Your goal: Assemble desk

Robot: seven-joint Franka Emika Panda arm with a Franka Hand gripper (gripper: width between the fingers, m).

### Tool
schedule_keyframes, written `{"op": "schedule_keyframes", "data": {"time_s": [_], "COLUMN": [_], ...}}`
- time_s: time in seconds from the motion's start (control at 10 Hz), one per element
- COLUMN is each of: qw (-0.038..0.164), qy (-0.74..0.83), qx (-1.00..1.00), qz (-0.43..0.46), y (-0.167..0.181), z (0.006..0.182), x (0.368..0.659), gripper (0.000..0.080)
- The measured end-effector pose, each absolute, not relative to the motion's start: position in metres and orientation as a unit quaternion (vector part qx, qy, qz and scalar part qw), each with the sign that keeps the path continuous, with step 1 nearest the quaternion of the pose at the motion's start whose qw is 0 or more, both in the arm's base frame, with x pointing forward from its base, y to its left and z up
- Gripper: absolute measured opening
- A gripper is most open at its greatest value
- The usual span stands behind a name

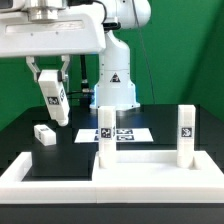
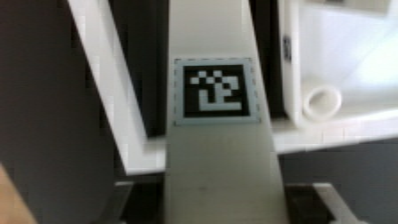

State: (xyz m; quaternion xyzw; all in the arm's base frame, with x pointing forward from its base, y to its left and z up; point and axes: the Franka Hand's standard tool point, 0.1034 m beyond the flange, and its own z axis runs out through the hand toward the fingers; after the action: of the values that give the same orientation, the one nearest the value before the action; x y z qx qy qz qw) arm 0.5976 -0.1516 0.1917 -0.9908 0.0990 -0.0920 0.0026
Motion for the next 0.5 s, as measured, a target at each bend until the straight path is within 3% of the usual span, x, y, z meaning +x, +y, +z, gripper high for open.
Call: {"op": "schedule_keyframes", "data": {"time_s": [0.3, 0.5], "qw": [-0.003, 0.004], "qy": [0.141, 0.162], "qx": [-0.968, -0.946], "qz": [-0.208, -0.282], "y": [-0.097, -0.038], "z": [0.226, 0.21], "x": [0.652, 0.657], "gripper": [0.029, 0.029]}}
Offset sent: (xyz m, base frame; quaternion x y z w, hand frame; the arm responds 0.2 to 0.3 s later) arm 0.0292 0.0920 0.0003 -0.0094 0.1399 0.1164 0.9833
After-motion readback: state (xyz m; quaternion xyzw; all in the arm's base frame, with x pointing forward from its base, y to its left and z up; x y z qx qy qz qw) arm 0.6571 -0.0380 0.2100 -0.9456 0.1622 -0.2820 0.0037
